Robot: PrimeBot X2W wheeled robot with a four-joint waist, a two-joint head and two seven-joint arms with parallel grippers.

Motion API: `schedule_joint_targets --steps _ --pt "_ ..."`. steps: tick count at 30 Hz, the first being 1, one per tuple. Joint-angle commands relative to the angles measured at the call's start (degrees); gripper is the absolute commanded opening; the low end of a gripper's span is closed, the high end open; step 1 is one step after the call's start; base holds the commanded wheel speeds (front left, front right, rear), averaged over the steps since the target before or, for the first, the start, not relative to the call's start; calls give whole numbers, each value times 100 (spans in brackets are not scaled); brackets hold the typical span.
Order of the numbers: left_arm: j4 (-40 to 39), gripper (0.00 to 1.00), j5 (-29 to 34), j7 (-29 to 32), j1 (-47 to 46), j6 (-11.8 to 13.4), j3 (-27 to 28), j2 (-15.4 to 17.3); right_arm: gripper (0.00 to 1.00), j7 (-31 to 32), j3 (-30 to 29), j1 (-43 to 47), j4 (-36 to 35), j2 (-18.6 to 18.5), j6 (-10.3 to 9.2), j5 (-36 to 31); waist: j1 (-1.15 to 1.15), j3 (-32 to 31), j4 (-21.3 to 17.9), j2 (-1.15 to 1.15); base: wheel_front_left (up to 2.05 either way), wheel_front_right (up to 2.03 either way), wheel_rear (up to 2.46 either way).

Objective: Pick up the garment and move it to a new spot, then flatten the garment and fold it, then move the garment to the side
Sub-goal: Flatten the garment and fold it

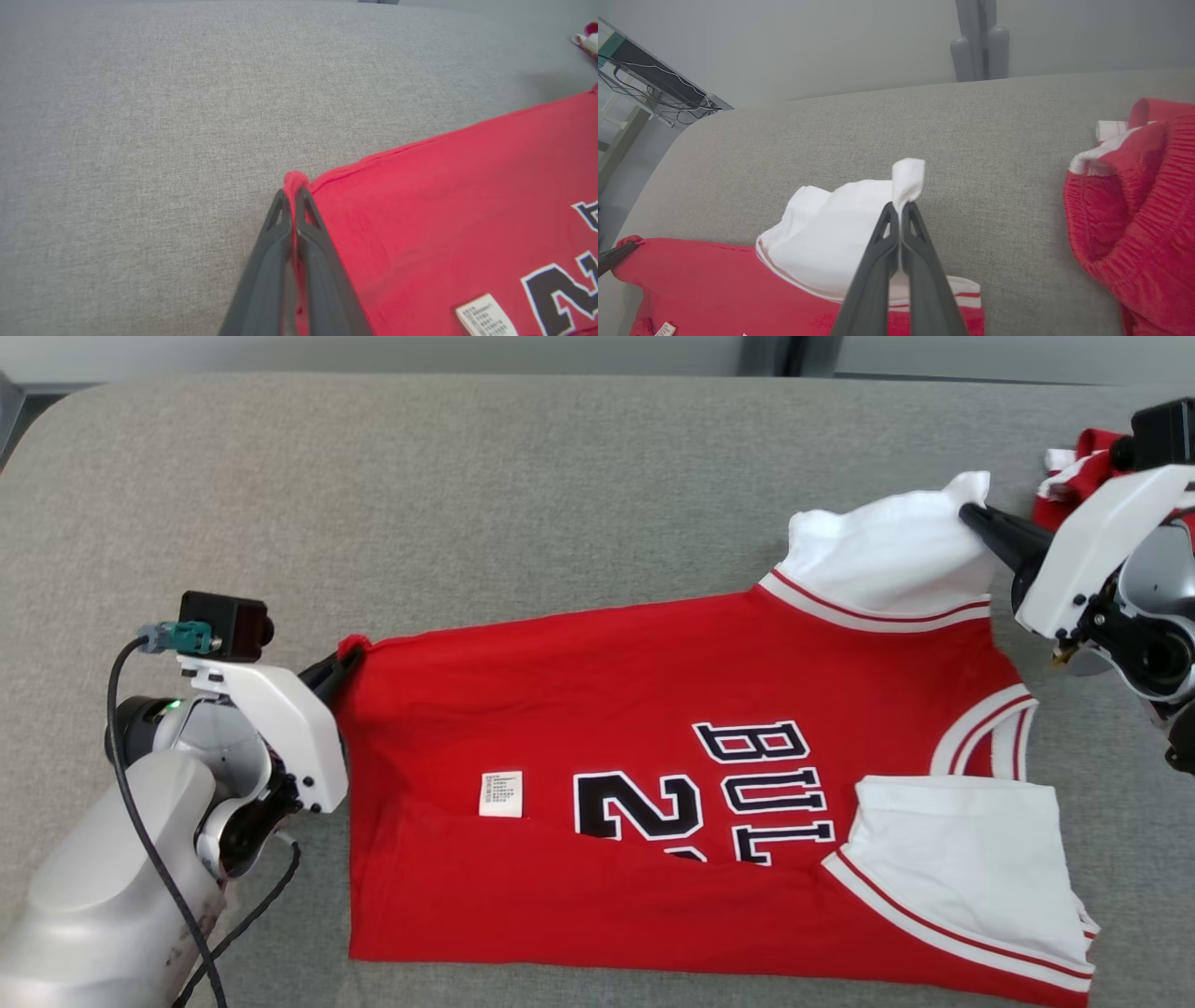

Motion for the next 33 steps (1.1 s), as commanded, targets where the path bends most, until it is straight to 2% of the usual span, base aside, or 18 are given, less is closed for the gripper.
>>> schedule_joint_targets --steps 1,9,18,25,30,33 --pt "-56 0 -27 35 100 53 10 101 0 -63 48 128 -94 -127 2 93 0 -132 -124 0 0 0 0" --pt "-336 0 -41 93 438 235 34 431 0 -177 278 508 -539 -422 2 388 0 -339 -343 0 0 0 0" --pt "-1022 0 -171 91 802 352 120 642 0 -369 545 785 -805 -539 2 537 0 -623 -448 0 0 0 0" --pt "-1814 0 -581 1199 1019 426 -4 1056 0 -380 725 917 -997 -615 2 633 0 -830 -443 0 0 0 0" --pt "-2397 0 -1150 1882 1189 436 108 1345 0 -384 838 1021 -1102 -647 2 729 0 -945 -488 0 0 0 0" --pt "-2553 0 -1257 2037 1215 454 124 1421 0 -355 880 1045 -1142 -670 2 762 0 -975 -507 0 0 0 0"
